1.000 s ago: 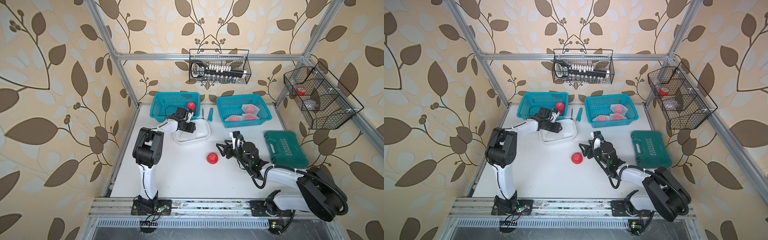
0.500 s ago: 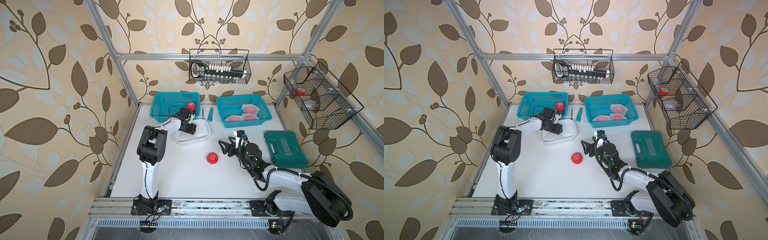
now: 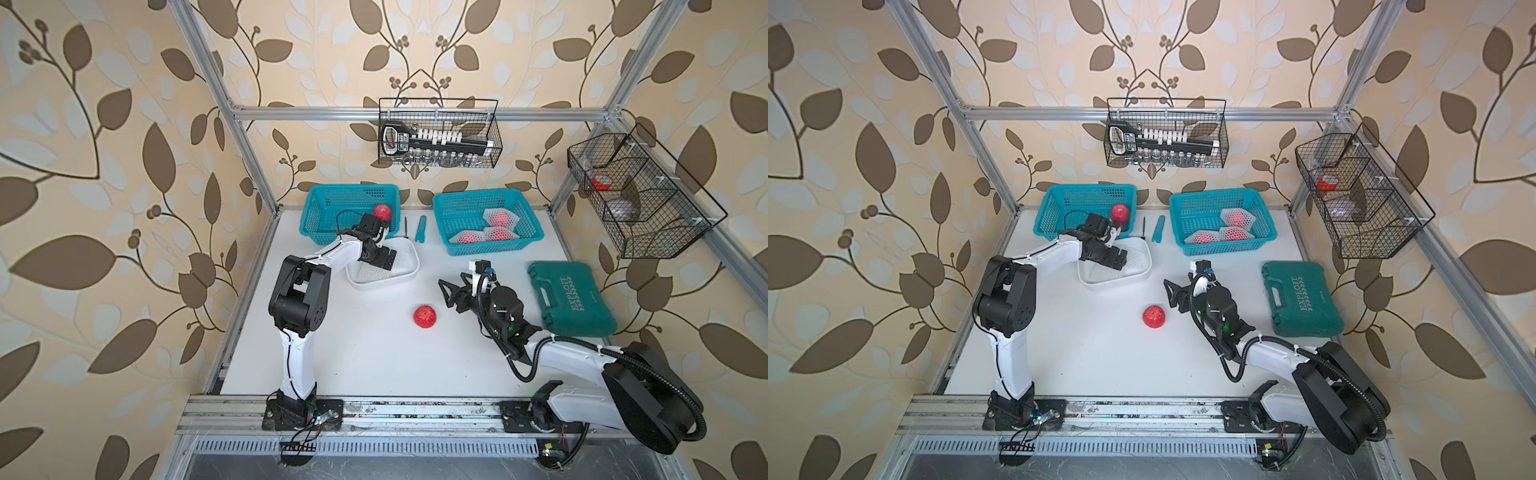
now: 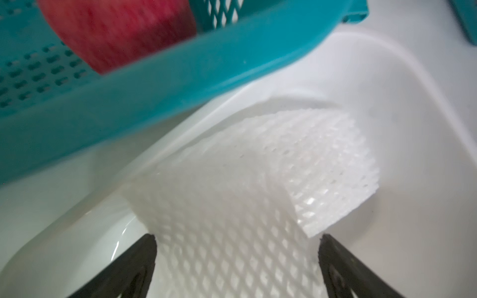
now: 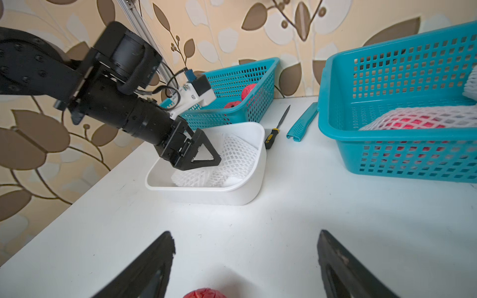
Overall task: Remove foam nets from apples
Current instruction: Adjust the foam net in the storage box, then pick up the apple from the center of the board.
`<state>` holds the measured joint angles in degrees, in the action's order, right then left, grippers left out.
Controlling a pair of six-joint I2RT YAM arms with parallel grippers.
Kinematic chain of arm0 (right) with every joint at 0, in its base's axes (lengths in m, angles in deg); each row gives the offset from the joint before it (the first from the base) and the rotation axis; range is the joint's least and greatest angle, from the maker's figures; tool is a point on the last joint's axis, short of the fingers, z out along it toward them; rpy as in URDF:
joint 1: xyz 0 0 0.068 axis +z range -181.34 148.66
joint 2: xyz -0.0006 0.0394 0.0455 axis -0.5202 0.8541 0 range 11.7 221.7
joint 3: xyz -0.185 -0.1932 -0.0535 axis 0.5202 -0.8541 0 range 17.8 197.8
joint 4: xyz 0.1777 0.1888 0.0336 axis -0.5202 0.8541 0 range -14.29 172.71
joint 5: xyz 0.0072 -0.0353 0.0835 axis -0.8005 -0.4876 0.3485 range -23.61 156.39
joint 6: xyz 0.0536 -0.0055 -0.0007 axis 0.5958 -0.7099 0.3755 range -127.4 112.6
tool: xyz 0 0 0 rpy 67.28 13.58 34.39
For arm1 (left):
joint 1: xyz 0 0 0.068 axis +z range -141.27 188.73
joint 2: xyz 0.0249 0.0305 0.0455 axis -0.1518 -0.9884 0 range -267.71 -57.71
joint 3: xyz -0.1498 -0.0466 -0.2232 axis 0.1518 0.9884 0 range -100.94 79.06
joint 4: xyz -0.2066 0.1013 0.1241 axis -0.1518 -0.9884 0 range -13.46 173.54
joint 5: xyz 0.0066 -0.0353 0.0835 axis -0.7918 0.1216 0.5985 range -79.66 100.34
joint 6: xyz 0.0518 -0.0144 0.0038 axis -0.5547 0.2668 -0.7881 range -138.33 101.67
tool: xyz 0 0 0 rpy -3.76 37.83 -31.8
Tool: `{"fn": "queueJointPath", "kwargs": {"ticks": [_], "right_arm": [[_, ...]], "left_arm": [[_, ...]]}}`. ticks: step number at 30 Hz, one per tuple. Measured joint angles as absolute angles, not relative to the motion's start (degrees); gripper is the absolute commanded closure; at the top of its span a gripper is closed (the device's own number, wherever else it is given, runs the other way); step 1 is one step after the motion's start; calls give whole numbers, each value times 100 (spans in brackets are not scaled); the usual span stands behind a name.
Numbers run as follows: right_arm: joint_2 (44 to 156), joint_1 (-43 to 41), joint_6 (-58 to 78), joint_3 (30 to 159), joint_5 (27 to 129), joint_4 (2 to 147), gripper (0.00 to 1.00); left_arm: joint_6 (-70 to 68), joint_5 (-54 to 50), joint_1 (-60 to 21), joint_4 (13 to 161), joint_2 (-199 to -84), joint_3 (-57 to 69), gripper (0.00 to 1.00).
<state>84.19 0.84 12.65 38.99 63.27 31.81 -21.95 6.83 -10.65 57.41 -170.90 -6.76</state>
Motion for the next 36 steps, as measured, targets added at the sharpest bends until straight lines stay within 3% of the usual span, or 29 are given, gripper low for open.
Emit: {"fn": "queueJointPath", "kwargs": {"ticks": [11,14,20,27,36], "right_arm": [[8364,84,1217,3884,6181,3185,8],[8325,69,1206,3882,6117,3266,2],[7938,-456,1333,3713,6148,3314,1],[7320,-644,1352,3451,6039,3388,1],[7737,-650,1385,3359,5949,3323,1]], "left_arm": [[-1896,1313,-1416,6077,-14998,86,1],[-1830,1398,-1572,6143,-14561,358,1],[-1740,1197,-2557,6272,-13984,1013,1],[-1636,792,-3495,6359,-14218,1411,1],[-1415,714,-3878,6733,-15492,1667,1]]}}
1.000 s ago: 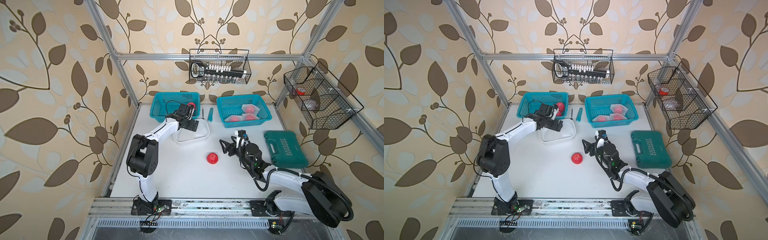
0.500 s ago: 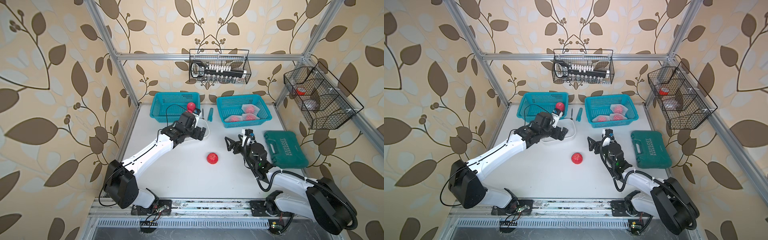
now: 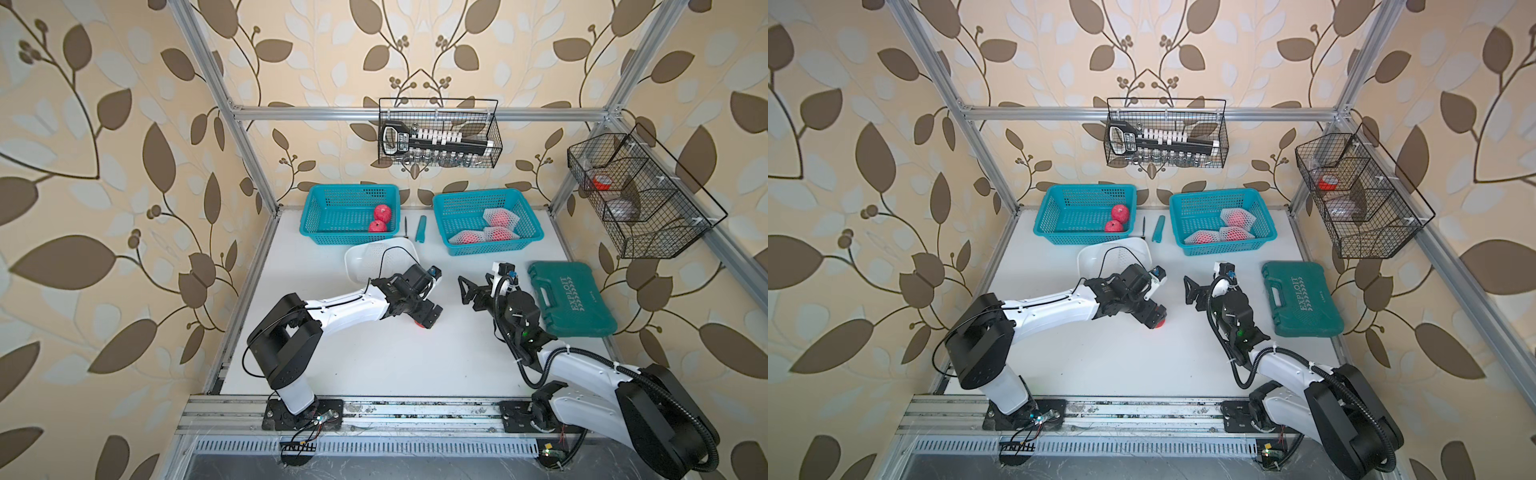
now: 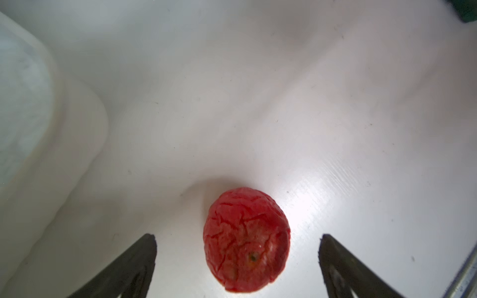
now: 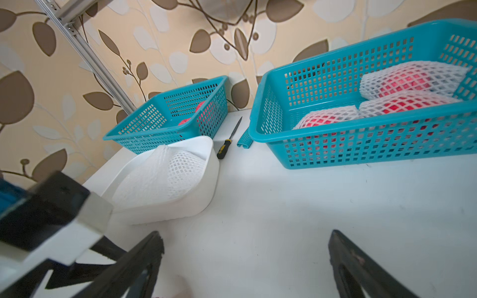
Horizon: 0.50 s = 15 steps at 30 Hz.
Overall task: Remove foam nets from apples
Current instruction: Pick up the apple from the center of the board.
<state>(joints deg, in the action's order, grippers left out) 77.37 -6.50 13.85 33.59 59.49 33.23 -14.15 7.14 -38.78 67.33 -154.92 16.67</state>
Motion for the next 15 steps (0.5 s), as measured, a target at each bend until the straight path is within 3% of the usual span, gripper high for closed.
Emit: {"fn": "queueJointPath", "kwargs": {"ticks": [5,10,15], "right_arm": [[7739,-650,1401,3359,5949,3305,1],[7735,-650,1420,3359,5936,3307,1],[7711,-650,1429,3359,5899,3340,1]], "left_arm": [[-1340,613,-3889,6932,-15798,1743,3],[-1264,580,-3889,7093,-16010,1754,20],[-1314,565,-3889,7126,-16021,1754,46]]}}
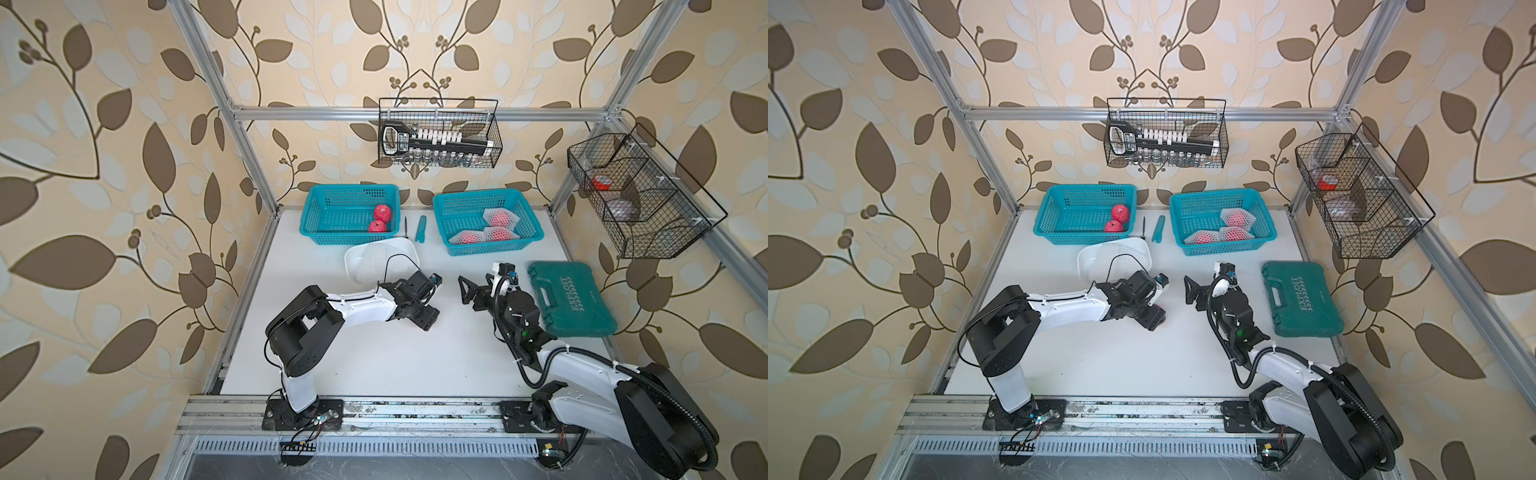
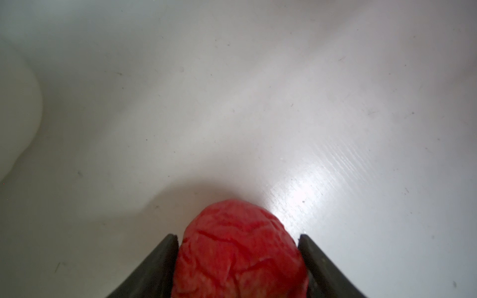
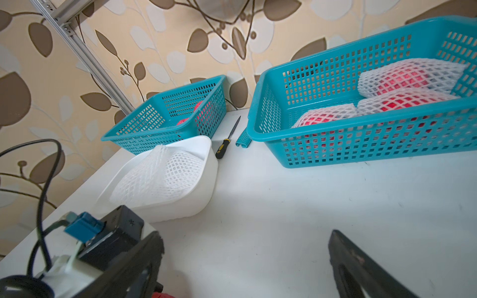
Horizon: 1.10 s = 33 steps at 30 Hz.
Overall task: Remove foam nets from apples
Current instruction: Pick up the apple from the center of the board, then place the apple in the basket.
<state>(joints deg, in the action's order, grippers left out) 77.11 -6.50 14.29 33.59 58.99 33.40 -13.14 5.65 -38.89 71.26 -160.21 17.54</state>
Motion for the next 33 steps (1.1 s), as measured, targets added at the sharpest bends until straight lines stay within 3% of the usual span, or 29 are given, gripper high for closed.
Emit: {"fn": "queueJointPath", "kwargs": {"ticks": [11,20,27,33], "right_arm": [[7717,-650,1446,3362,5796,3397,1],[7768,-650,1488,3362,5794,3415,1],[7768,-650,1494,3362,5783,3452,1],[7768,-650,1512,3362,5783,3456,1]], "left_arm": [[-1677,585,-3709,6833,-15604,1627,47],[-2011,854,-1956,6704,-15518,-335,45],[-2169,934,-411,6418,-16810,-2302,46],[-2285,777,179,5944,-18563,-3828,46]]}}
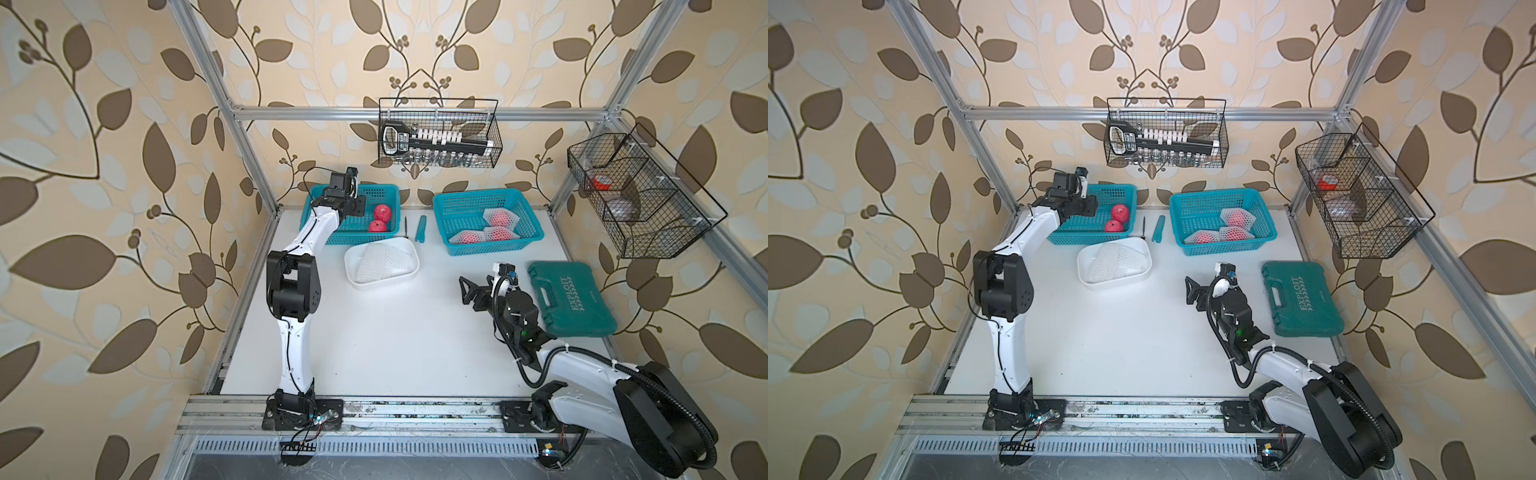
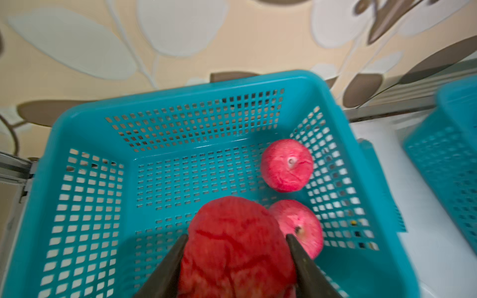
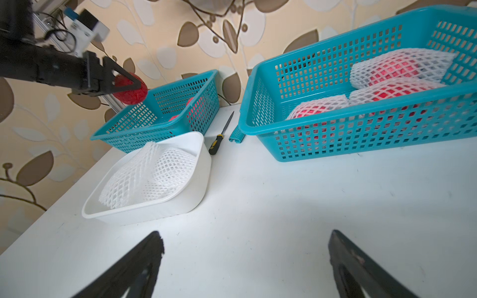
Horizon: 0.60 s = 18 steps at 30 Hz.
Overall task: Remove foam nets from apples
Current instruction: Place the apple in the basket.
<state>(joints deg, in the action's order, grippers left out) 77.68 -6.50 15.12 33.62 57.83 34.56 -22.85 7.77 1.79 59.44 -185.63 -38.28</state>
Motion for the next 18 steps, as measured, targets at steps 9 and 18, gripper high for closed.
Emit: {"fn": "queueJointPath", "kwargs": {"ticks": [9,18], "right_arm": [[7768,-650,1551,3362,5785,3452,1],[7766,-650,1549,3362,5789,3401,1]], "left_arm": [[-2361,607,461,5898,-20172,-5314,43],[-2460,213,463,6895,-20637,-5459,23]]}}
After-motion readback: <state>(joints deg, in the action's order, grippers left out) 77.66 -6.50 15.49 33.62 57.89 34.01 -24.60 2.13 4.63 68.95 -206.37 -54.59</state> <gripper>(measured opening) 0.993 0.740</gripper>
